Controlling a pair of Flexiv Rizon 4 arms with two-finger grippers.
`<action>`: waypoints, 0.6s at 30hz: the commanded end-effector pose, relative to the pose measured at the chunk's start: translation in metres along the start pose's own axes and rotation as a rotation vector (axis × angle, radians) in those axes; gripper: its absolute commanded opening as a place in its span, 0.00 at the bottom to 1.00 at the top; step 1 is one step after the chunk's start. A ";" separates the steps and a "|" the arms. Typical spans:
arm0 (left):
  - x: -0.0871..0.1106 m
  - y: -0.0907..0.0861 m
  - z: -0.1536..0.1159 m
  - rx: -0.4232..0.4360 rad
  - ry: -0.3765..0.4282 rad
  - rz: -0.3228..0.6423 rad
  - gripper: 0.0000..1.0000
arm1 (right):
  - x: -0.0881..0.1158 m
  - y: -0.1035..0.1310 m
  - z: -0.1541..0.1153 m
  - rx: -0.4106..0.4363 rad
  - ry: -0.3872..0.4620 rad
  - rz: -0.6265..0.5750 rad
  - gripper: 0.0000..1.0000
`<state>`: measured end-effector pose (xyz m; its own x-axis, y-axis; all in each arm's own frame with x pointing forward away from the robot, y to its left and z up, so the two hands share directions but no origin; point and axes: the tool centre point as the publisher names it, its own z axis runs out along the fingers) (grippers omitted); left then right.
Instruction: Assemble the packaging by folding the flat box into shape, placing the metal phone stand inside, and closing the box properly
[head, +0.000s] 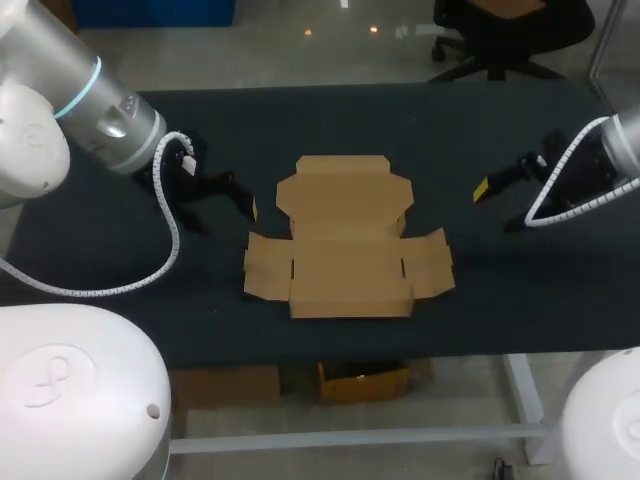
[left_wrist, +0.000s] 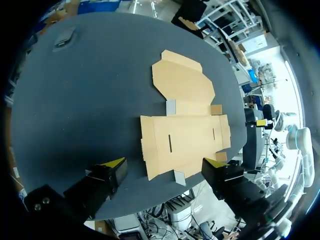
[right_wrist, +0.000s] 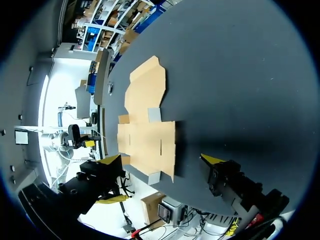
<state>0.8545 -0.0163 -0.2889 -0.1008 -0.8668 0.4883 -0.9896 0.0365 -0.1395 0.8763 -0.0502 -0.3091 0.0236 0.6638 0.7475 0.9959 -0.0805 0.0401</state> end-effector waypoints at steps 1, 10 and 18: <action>0.000 0.000 0.000 0.000 -0.004 0.000 1.00 | -0.002 0.001 -0.001 0.004 0.024 -0.002 1.00; 0.003 -0.014 0.002 0.012 -0.003 0.018 1.00 | 0.002 0.017 0.008 0.019 0.036 -0.029 1.00; 0.004 -0.030 0.001 0.028 0.018 0.048 1.00 | 0.009 0.046 0.027 0.015 0.065 -0.006 1.00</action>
<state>0.8775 -0.0206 -0.2819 -0.1480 -0.8554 0.4963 -0.9792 0.0562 -0.1951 0.9093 -0.0335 -0.3129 0.0149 0.6210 0.7836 0.9941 -0.0935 0.0553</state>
